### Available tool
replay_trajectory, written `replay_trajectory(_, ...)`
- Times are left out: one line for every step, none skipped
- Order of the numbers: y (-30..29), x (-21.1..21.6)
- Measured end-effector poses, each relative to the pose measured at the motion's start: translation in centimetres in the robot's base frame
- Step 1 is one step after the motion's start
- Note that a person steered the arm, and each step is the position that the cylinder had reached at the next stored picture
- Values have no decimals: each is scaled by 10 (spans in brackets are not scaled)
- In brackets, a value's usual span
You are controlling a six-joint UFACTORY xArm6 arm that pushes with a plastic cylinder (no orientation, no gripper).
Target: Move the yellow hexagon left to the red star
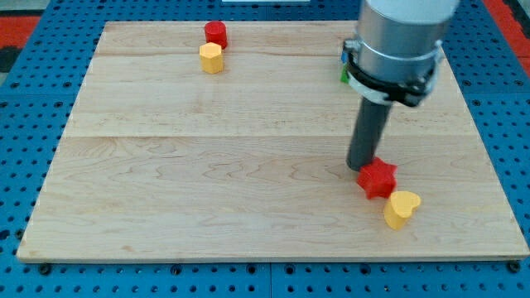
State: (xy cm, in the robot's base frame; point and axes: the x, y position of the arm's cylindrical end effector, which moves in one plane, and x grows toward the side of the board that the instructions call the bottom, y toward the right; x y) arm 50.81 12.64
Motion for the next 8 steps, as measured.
replay_trajectory(13, 20)
replay_trajectory(-59, 9)
replay_trajectory(-178, -15)
replay_trajectory(-267, -92)
replay_trajectory(-279, -178)
replay_trajectory(-272, -235)
replay_trajectory(-241, -235)
replay_trajectory(-132, -158)
